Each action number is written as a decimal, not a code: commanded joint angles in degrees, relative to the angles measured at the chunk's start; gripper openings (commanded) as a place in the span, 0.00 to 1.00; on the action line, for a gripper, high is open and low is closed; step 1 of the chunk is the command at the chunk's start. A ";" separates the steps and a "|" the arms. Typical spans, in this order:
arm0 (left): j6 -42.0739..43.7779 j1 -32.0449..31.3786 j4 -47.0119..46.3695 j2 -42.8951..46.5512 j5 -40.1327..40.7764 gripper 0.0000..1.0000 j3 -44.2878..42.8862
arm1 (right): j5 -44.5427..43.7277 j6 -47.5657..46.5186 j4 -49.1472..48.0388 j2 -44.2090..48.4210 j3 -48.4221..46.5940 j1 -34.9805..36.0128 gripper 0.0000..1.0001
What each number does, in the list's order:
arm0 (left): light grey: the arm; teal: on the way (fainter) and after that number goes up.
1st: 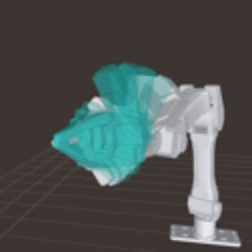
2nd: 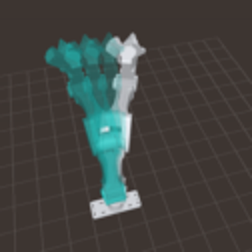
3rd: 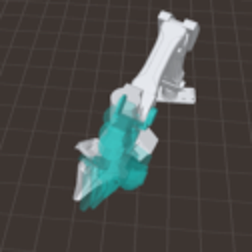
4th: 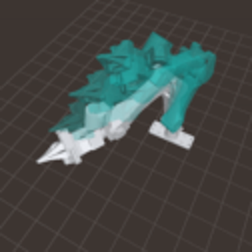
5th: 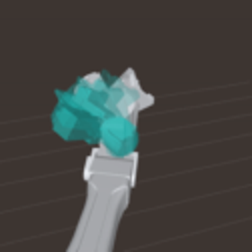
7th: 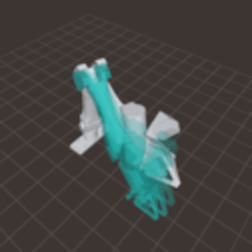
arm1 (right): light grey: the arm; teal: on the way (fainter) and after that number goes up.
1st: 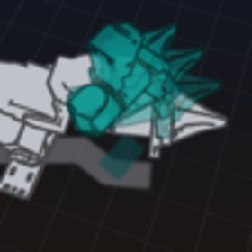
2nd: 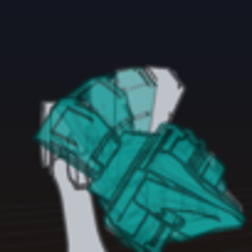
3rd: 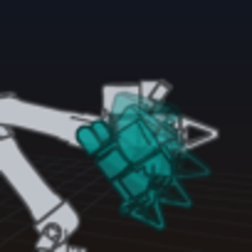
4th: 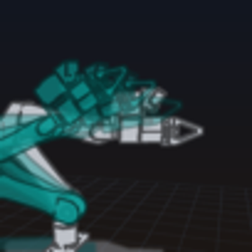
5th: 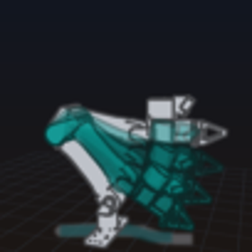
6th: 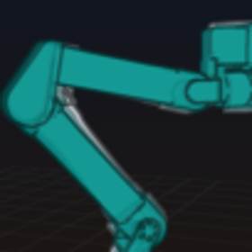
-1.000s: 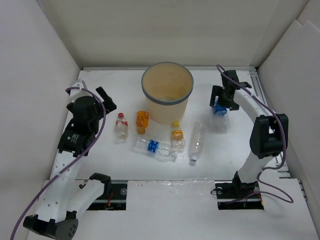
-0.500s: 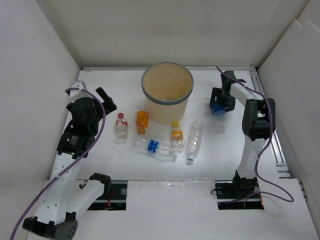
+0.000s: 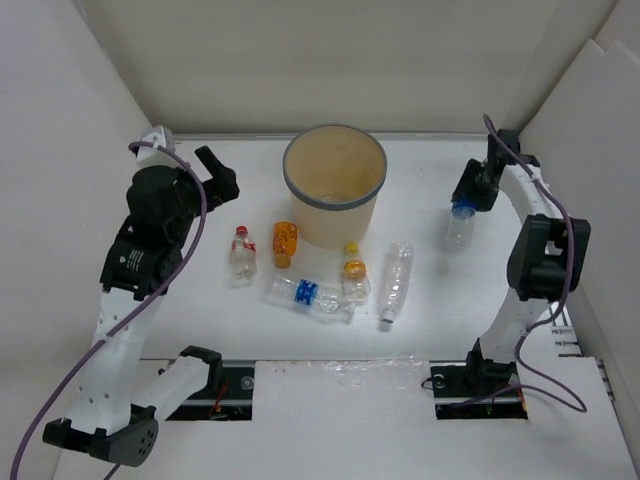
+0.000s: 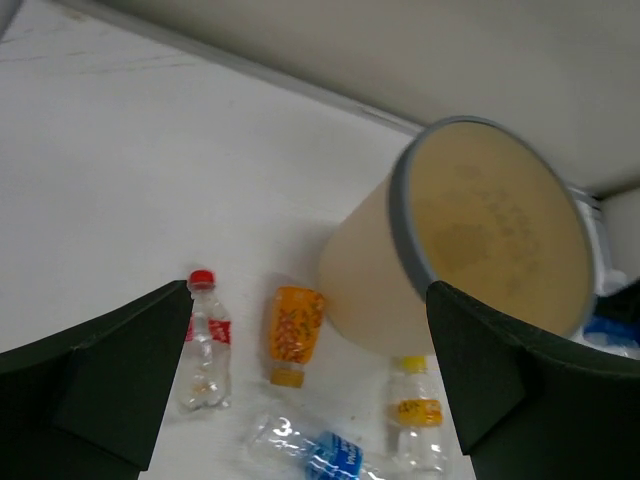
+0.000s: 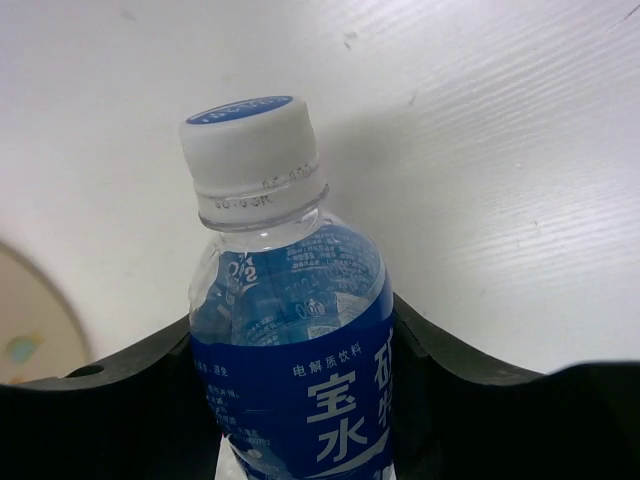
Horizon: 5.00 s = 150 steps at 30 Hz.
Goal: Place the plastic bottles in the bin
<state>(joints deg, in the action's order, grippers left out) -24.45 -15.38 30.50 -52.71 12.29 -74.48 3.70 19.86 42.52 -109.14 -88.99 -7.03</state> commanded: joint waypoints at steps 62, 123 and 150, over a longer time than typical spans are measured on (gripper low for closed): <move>1.42 -7.73 -45.79 -45.38 -47.01 1.00 -23.34 | -22.95 16.96 -10.52 40.84 25.51 38.41 1.00; -4.21 -8.35 -48.96 -6.88 -68.55 1.00 8.56 | 8.50 8.09 -35.75 34.45 -3.73 50.34 0.00; 2.29 -8.35 -45.72 -34.46 -40.16 0.07 -14.45 | -12.76 2.73 -32.87 41.99 4.61 43.60 1.00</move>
<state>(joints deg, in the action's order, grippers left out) -25.93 -23.94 -14.98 -82.89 -34.33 -84.75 -3.33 24.18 6.28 -70.70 -87.09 39.03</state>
